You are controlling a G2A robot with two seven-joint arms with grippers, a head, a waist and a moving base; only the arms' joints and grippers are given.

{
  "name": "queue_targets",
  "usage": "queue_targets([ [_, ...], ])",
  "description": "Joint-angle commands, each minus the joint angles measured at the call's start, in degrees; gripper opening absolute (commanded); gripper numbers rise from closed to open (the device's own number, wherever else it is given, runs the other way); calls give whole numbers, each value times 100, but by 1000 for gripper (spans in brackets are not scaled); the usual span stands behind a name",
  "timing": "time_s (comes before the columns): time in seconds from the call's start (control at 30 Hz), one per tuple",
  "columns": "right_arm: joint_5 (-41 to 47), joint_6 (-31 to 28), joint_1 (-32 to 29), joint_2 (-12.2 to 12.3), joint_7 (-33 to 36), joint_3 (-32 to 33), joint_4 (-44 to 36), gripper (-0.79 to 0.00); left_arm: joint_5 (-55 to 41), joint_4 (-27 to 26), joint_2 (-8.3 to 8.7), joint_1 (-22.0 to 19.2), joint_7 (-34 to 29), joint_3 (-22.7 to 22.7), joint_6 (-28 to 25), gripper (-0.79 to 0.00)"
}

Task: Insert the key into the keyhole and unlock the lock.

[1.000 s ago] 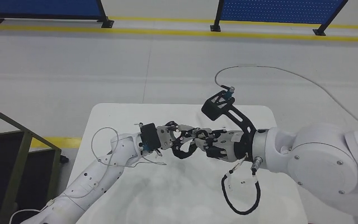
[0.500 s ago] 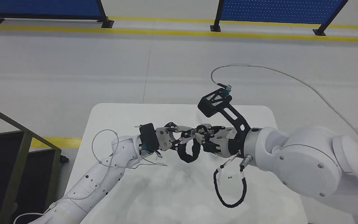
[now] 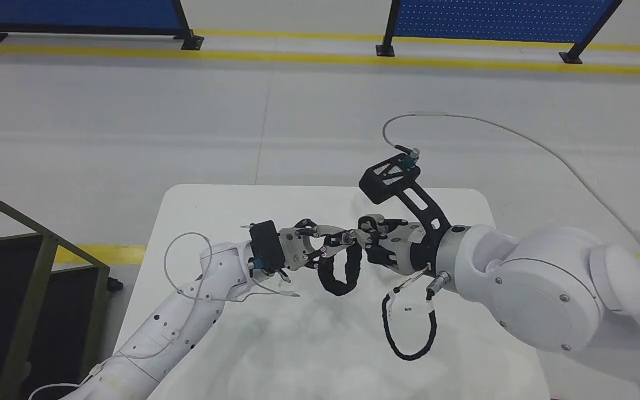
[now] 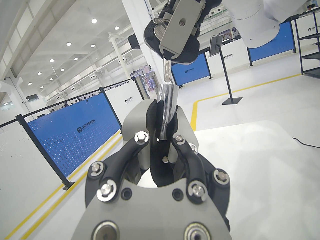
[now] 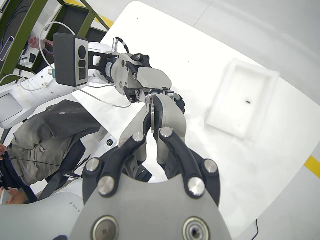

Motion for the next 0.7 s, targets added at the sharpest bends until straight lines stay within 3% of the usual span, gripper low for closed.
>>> queue_targets([
  [0.0,34,13,27,17,-13,-18,0,-785,10,-2,-7,17,-7,-24,-29,-785],
  [0.67,125,142,326,86,-142,-392,0,-785,164,-23,-92,126,-27,-214,-182,-785],
])
